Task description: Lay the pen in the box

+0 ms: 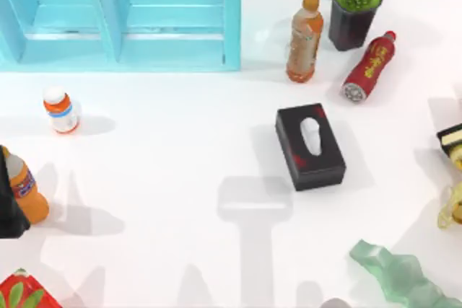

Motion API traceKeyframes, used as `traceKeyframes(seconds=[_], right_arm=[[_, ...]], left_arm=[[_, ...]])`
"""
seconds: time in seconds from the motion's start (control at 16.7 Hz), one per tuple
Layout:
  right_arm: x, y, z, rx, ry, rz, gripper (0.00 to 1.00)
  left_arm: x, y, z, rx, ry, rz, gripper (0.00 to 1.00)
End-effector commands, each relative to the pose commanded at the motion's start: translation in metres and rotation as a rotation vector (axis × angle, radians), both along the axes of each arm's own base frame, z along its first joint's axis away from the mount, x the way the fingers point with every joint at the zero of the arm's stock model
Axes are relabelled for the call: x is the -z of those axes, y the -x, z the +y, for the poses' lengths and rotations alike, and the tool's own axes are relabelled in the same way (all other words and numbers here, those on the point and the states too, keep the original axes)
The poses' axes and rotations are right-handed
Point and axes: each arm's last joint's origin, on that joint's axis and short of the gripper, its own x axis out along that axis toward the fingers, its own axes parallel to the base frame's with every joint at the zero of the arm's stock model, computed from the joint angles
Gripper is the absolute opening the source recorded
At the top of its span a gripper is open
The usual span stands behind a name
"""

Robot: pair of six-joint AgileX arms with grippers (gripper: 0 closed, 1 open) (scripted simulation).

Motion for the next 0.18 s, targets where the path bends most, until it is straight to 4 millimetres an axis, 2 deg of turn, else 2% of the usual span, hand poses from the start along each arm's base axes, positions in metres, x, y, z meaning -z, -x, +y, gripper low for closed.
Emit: traceKeyframes(seconds=[0.18], right_arm=[[0.0000, 0.0000, 0.0000, 0.000, 0.000, 0.000, 1.00]], left_arm=[[0.0000, 0.0000, 0.0000, 0.000, 0.000, 0.000, 1.00]])
